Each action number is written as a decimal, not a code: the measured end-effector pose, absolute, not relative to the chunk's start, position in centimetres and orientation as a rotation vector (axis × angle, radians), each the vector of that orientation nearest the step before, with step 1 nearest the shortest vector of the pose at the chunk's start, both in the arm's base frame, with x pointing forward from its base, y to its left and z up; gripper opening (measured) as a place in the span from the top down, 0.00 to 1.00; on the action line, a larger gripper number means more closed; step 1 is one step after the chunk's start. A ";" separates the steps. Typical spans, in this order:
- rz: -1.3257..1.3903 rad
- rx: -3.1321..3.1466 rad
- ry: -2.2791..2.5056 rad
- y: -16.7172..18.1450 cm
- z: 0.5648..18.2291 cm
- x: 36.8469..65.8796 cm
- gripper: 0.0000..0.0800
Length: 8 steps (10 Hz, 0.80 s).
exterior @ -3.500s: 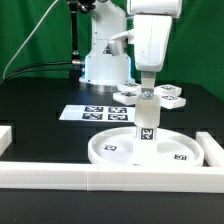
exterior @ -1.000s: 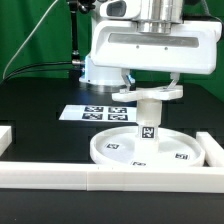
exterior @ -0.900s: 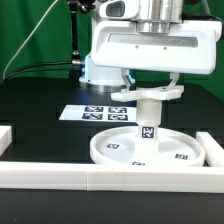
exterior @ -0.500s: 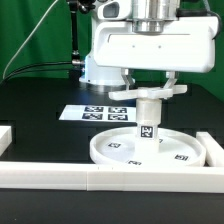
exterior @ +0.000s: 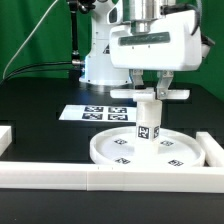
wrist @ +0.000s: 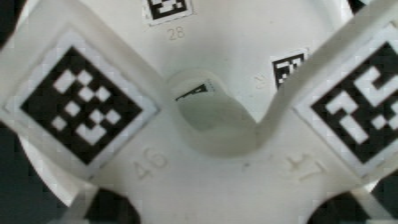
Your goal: Assemble round table
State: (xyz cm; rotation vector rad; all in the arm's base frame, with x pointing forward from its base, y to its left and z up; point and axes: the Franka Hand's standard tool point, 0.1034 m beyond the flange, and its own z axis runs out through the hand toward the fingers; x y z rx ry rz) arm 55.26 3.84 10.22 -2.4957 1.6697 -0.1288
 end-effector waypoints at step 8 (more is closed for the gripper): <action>0.022 -1.731 2.382 3.9 10.2 55.3 0.44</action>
Offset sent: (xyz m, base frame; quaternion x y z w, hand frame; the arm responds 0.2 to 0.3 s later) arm 0.0011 0.0035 -0.0017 -0.0163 -0.0179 0.1891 0.9817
